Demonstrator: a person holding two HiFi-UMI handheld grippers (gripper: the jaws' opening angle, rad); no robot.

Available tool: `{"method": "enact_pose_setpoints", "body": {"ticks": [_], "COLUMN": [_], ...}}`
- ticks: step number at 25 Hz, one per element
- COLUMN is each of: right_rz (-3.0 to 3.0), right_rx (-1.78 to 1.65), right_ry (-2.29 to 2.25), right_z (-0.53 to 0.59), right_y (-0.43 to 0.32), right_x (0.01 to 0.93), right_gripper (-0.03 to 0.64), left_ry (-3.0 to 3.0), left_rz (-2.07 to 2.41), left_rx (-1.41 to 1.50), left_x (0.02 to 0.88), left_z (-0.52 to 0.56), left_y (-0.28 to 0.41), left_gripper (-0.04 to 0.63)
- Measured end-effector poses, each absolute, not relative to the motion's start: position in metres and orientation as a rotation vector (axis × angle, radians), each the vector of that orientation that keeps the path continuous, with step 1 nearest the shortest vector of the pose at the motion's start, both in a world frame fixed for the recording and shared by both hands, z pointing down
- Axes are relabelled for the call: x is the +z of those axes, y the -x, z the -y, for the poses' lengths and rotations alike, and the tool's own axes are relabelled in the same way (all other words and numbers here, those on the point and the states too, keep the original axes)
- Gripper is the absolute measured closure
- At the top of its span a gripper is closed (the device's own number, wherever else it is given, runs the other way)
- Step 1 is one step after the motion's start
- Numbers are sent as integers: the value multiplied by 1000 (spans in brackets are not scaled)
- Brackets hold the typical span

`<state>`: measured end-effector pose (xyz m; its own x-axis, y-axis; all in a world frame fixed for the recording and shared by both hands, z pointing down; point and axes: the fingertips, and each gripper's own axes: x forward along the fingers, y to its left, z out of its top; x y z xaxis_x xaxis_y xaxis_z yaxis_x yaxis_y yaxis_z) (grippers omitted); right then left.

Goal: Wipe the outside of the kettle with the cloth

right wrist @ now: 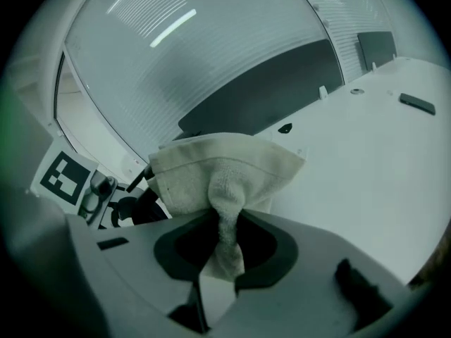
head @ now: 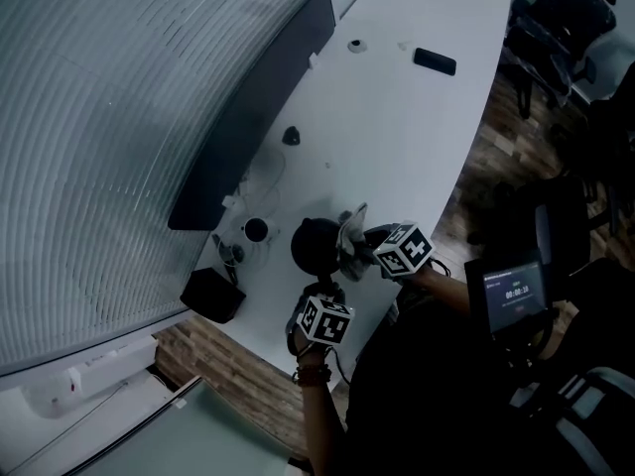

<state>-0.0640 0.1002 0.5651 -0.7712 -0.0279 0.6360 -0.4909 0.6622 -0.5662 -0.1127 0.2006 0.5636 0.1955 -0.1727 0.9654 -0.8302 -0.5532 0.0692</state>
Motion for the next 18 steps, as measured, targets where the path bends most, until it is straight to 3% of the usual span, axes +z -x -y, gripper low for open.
{"method": "enact_pose_setpoints", "body": {"ticks": [18], "right_rz": [2076], "right_rx": [1135], "right_ry": [-130], "right_z": [-99], "right_y": [59], "right_x": [655], "right_gripper": [546], "left_ry": [-1689], "left_rz": [1066], "left_rx": [1381], "left_x": [568], "left_z": [-198], "left_y": [115], "left_gripper": [471]}}
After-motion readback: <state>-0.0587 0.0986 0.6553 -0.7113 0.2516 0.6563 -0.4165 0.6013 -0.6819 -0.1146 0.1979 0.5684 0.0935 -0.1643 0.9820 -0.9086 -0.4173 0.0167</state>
